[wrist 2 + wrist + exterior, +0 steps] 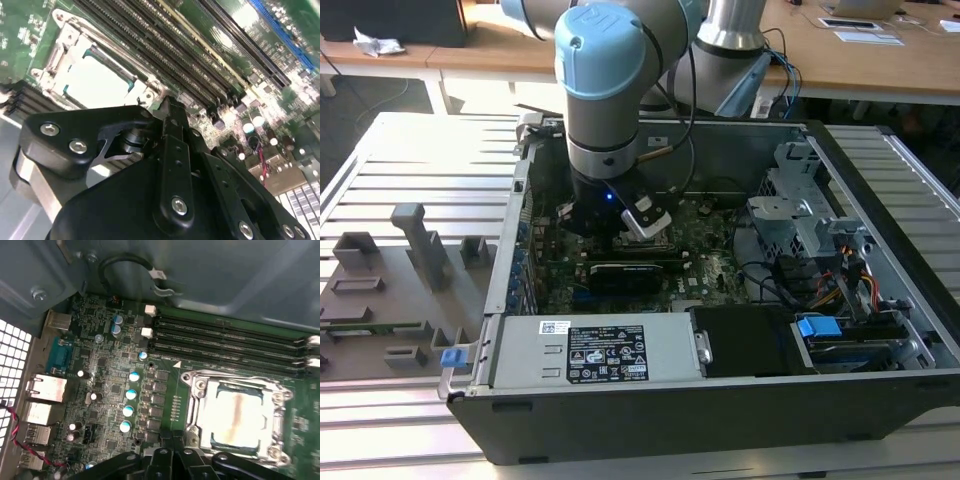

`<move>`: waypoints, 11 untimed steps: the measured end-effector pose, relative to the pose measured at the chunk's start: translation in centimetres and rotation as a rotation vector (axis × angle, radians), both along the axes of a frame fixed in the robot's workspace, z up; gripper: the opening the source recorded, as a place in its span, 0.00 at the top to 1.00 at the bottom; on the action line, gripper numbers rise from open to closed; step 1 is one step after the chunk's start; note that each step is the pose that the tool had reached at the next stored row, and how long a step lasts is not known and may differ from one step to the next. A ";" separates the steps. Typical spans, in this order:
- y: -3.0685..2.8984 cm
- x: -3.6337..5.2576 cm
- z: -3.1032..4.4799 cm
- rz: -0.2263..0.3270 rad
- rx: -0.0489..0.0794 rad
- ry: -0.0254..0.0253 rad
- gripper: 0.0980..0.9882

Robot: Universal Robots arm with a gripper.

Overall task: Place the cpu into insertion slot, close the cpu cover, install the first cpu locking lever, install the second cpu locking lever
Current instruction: 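Install the second cpu locking lever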

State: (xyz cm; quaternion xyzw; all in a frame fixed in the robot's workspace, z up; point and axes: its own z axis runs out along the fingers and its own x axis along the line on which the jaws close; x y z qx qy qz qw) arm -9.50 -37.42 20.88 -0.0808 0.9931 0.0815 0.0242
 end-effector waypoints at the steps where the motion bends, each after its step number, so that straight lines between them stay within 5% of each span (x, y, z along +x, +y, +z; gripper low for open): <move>1: 0.11 0.00 0.82 0.000 -0.011 0.0001 0.99; 6: 1.30 0.28 1.32 0.000 -0.066 0.0009 0.99; 9: 1.81 0.88 1.32 0.000 -0.125 0.0056 0.99; 11: 2.12 1.43 1.31 0.000 -0.144 0.0103 0.99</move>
